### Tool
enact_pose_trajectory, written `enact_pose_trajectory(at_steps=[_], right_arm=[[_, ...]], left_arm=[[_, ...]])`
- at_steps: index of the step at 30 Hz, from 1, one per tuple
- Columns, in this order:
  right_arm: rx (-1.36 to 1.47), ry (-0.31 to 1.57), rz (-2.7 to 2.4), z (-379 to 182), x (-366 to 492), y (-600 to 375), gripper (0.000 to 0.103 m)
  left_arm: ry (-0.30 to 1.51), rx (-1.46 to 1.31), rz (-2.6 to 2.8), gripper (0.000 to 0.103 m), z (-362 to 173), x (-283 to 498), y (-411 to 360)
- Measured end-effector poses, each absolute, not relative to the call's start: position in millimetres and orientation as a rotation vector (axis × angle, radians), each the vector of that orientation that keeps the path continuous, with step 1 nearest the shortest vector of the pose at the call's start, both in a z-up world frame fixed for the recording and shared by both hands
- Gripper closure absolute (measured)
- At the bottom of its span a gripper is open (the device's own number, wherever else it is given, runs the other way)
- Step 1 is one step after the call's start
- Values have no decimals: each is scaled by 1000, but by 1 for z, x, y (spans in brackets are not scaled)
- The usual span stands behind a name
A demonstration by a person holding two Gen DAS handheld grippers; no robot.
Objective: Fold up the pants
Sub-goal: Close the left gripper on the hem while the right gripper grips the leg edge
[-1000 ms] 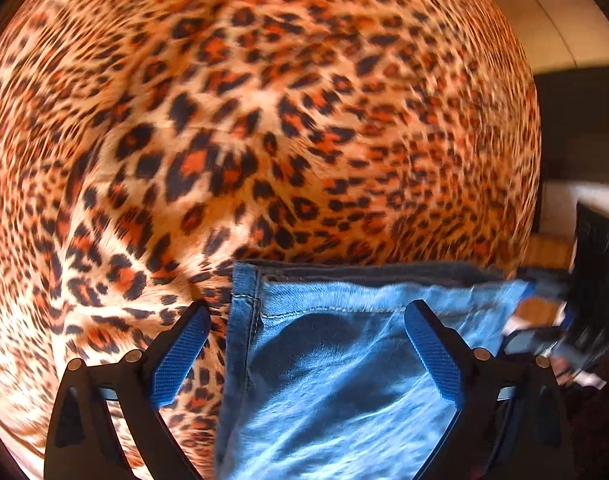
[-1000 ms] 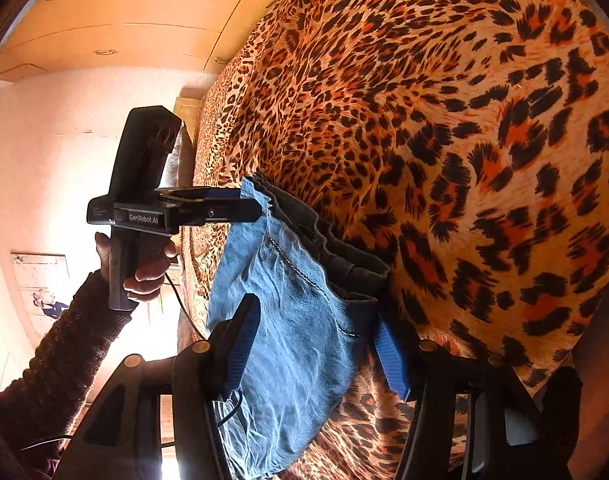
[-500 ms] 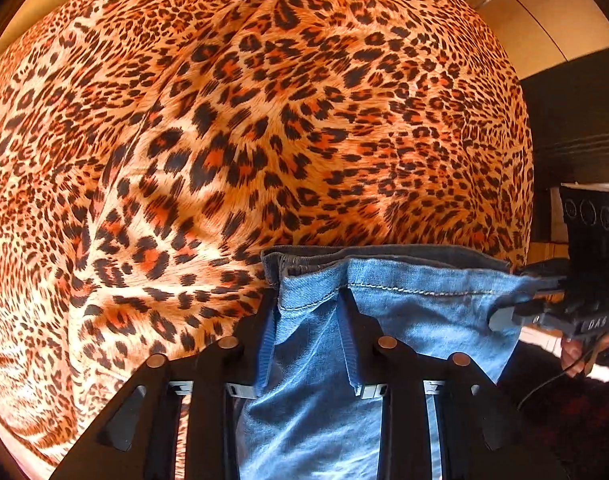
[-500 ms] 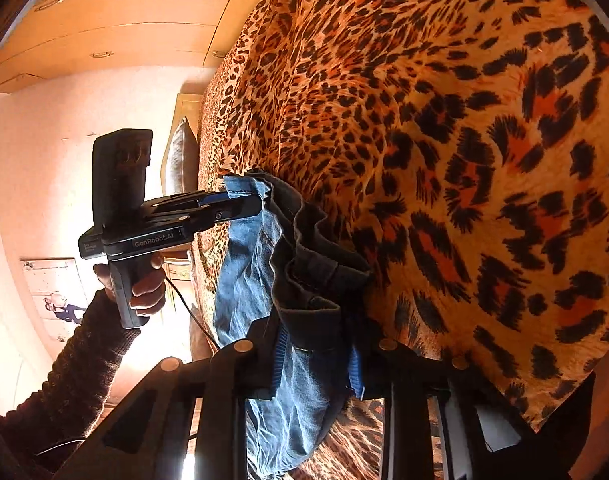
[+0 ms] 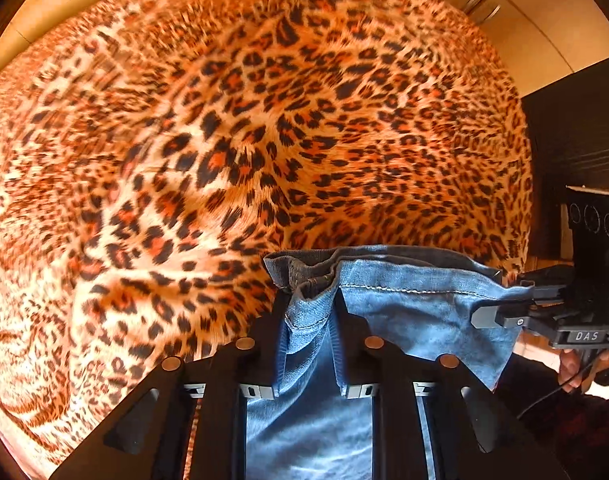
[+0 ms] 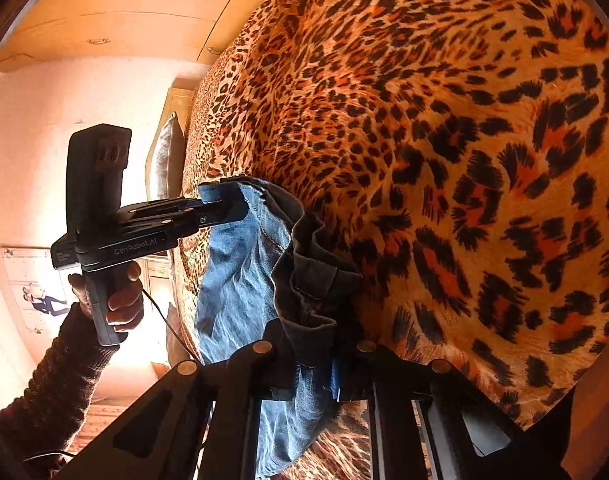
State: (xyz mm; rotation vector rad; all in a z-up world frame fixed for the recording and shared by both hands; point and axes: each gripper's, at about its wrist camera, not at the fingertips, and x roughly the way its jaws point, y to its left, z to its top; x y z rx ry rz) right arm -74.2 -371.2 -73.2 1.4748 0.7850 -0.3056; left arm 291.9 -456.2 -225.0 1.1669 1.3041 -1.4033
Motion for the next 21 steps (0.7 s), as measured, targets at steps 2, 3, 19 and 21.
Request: enact_pose_trajectory(at_steps=[2, 3, 19, 21], right_arm=[[1443, 788, -298, -63, -72, -369, 93], [1435, 786, -294, -60, -69, -369, 93], [1223, 784, -205, 23, -24, -333, 95], [1202, 794, -195, 30, -17, -324, 95]], left_arm=[[1300, 1129, -1407, 87, -213, 293, -446], [1293, 1112, -1409, 87, -207, 293, -441], [1265, 817, -1345, 92, -101, 345, -337], [1270, 782, -1337, 92, -97, 349, -323]])
